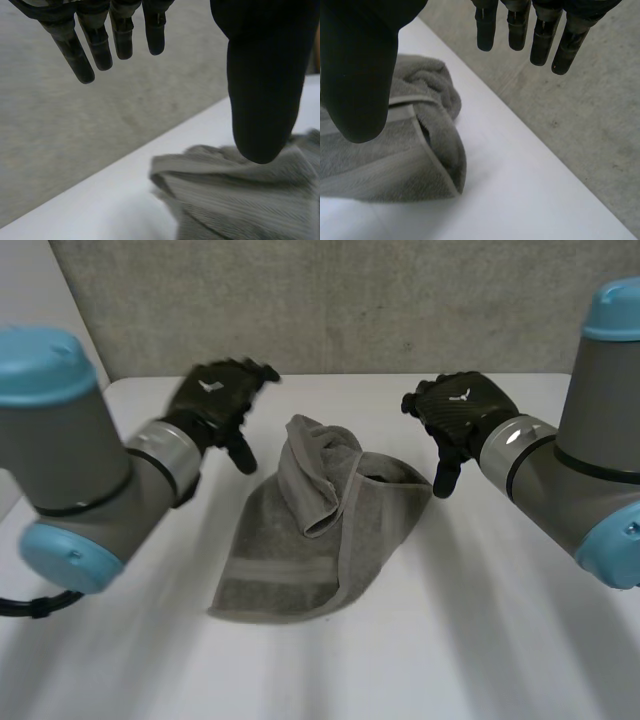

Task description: Fold the laundry

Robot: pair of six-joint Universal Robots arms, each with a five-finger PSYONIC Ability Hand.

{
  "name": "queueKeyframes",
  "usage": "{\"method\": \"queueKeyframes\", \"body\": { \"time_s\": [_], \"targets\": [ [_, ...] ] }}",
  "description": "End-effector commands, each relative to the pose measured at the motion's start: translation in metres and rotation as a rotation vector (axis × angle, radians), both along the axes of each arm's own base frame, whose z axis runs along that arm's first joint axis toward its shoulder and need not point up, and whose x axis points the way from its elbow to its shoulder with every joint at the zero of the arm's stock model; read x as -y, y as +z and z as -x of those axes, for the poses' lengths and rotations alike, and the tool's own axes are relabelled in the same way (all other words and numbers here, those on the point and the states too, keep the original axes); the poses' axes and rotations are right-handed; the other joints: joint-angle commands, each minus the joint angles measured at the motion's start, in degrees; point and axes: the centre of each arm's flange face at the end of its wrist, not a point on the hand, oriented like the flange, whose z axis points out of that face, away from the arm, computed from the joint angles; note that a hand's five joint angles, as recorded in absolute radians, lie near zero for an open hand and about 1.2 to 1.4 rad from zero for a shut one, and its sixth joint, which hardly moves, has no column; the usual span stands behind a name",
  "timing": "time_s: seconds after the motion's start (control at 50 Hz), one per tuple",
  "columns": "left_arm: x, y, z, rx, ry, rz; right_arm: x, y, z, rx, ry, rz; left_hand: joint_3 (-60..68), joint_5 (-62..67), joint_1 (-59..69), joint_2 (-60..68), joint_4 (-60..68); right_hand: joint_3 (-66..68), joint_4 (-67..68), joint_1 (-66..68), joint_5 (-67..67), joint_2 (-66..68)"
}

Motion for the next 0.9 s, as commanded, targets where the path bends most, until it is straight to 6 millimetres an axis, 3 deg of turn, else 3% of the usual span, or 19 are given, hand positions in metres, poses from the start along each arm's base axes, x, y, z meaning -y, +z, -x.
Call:
{"method": "queueKeyframes", "body": {
  "time_s": [0.02,0.12,0.32,0.4,0.44,0.48,0.62,0.68,0.72,0.74,0.76,0.78,0.82,0.84,0.88,0.9],
  "targets": [
    [-0.001,-0.041,0.029,0.134,-0.14,0.098,0.002,-0.022,0.001,-0.081,0.003,-0.025,3.6,3.5,3.6,3.6,3.5,-1.8,-3.1,-1.9,-3.0,-2.8],
    [0.008,-0.079,0.046,0.302,-0.185,0.254,-0.002,-0.041,0.007,-0.118,-0.003,-0.082,5.5,5.4,5.4,5.5,5.4,-1.8,-3.1,-1.9,-3.0,-2.8],
    [0.005,-0.113,0.067,0.331,-0.312,0.264,-0.012,-0.066,0.016,-0.156,-0.005,-0.162,12.0,11.9,12.0,12.0,11.9,-1.8,-3.1,-1.9,-3.0,-2.8],
    [0.007,-0.117,0.07,0.329,-0.323,0.268,-0.014,-0.068,0.017,-0.156,-0.008,-0.173,24.8,24.7,24.8,24.8,24.7,-1.8,-3.1,-1.9,-3.0,-2.8],
    [0.009,-0.118,0.072,0.325,-0.324,0.277,-0.014,-0.07,0.017,-0.153,-0.009,-0.175,49.3,49.2,49.2,49.3,49.2,-1.8,-3.1,-1.9,-3.0,-2.8],
    [0.01,-0.118,0.073,0.323,-0.322,0.282,-0.013,-0.07,0.017,-0.15,-0.009,-0.17,57.0,57.0,57.0,57.0,57.0,-1.8,-3.1,-1.9,-3.0,-2.8],
    [0.013,-0.126,0.075,0.33,-0.321,0.284,-0.01,-0.07,0.015,-0.13,-0.012,-0.139,64.8,64.7,64.8,64.8,64.8,-1.8,-3.1,-1.9,-3.0,-2.8],
    [0.014,-0.121,0.075,0.328,-0.309,0.303,-0.007,-0.065,0.014,-0.11,-0.019,-0.117,64.8,64.7,64.8,64.8,64.8,-1.8,-3.1,-1.9,-3.0,-2.8],
    [0.014,-0.096,0.073,0.33,-0.285,0.363,0.002,-0.057,0.017,-0.058,-0.049,-0.096,64.8,64.7,64.8,64.8,64.8,-1.8,-3.1,-1.9,-3.0,-2.8],
    [0.014,-0.096,0.073,0.33,-0.284,0.363,0.002,-0.057,0.017,-0.058,-0.049,-0.096,64.8,64.7,64.8,64.8,64.8,-1.8,-3.1,-1.9,-3.0,-2.8],
    [0.013,-0.077,0.072,0.33,-0.264,0.407,0.005,-0.054,0.018,-0.015,-0.066,-0.101,64.8,64.7,64.8,64.8,64.8,-1.8,-3.1,-1.9,-3.0,-2.8],
    [0.013,-0.076,0.072,0.33,-0.264,0.408,0.005,-0.054,0.018,-0.014,-0.066,-0.101,64.8,64.7,64.8,64.8,64.8,-1.8,-3.1,-1.9,-3.0,-2.8],
    [0.008,-0.035,0.064,0.311,-0.219,0.48,0.014,-0.042,0.018,0.095,-0.104,-0.119,64.8,64.7,64.8,64.8,64.8,-1.8,-3.1,-1.9,-3.0,-2.8],
    [0.008,-0.035,0.064,0.311,-0.219,0.48,0.014,-0.042,0.018,0.095,-0.104,-0.119,64.8,64.7,64.8,64.8,64.8,-1.8,-3.1,-1.9,-3.0,-2.8],
    [-0.003,0.013,0.054,0.267,-0.181,0.562,0.02,-0.03,0.016,0.206,-0.116,-0.143,64.8,64.7,64.8,64.8,64.8,-1.8,-3.1,-1.9,-3.0,-2.8],
    [-0.003,0.013,0.054,0.267,-0.181,0.563,0.02,-0.03,0.016,0.207,-0.116,-0.143,64.8,64.7,64.8,64.8,64.8,-1.8,-3.1,-1.9,-3.0,-2.8]
  ]
}}
